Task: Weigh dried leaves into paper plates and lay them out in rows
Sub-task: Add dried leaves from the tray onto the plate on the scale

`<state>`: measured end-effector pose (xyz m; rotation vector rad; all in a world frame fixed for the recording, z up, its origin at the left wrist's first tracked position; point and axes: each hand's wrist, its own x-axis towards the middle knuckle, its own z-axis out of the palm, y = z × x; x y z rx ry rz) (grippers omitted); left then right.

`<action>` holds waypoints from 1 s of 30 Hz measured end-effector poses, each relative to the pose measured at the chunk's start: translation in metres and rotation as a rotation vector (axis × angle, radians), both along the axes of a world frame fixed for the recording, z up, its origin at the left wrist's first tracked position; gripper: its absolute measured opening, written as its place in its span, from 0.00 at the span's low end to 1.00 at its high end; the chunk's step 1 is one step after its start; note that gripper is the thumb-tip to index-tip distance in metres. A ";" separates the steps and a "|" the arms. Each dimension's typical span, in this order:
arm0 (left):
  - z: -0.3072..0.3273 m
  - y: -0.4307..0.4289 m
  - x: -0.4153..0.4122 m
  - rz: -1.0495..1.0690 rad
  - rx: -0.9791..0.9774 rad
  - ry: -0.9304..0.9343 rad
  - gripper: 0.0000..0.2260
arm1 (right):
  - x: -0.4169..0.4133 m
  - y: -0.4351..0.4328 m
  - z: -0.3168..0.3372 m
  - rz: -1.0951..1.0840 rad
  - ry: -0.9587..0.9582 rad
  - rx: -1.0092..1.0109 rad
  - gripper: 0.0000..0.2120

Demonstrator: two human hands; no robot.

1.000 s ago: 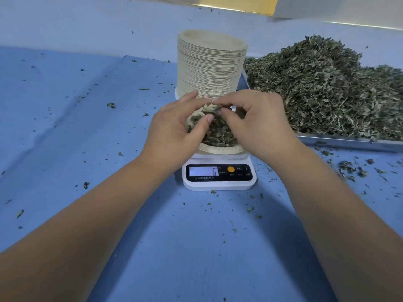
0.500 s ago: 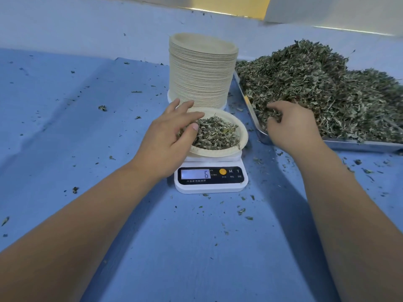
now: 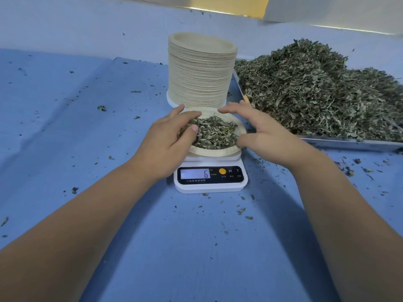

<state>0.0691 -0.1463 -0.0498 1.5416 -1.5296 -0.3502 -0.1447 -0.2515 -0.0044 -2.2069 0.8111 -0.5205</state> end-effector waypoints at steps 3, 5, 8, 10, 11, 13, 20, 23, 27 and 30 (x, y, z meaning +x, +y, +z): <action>-0.001 0.000 0.000 -0.018 -0.004 0.010 0.21 | 0.007 0.003 -0.003 -0.022 0.000 -0.022 0.33; -0.002 -0.001 0.000 -0.017 -0.015 0.023 0.20 | 0.010 0.004 -0.006 -0.042 -0.003 -0.049 0.32; -0.002 0.000 -0.002 -0.012 -0.012 0.018 0.20 | 0.015 0.003 -0.013 -0.087 0.021 -0.133 0.30; -0.001 0.001 -0.002 -0.017 -0.009 0.020 0.20 | 0.017 0.003 -0.016 -0.116 0.020 -0.197 0.28; 0.000 0.002 -0.003 -0.016 -0.016 0.020 0.20 | 0.016 0.002 -0.016 -0.143 0.004 -0.212 0.26; 0.001 0.002 -0.003 0.020 -0.039 0.016 0.19 | 0.014 0.000 -0.014 -0.227 -0.074 -0.217 0.21; -0.002 -0.006 0.002 0.139 0.165 0.077 0.25 | 0.014 0.002 -0.022 -0.288 0.168 -0.341 0.18; -0.004 -0.008 0.003 0.146 0.140 0.057 0.23 | 0.015 0.002 -0.024 -0.308 0.196 -0.385 0.20; -0.006 -0.008 0.005 0.132 0.126 0.011 0.22 | 0.017 0.000 -0.029 -0.318 0.210 -0.434 0.19; -0.006 -0.007 0.007 0.136 0.129 0.067 0.23 | 0.017 -0.001 -0.030 -0.341 0.159 -0.438 0.20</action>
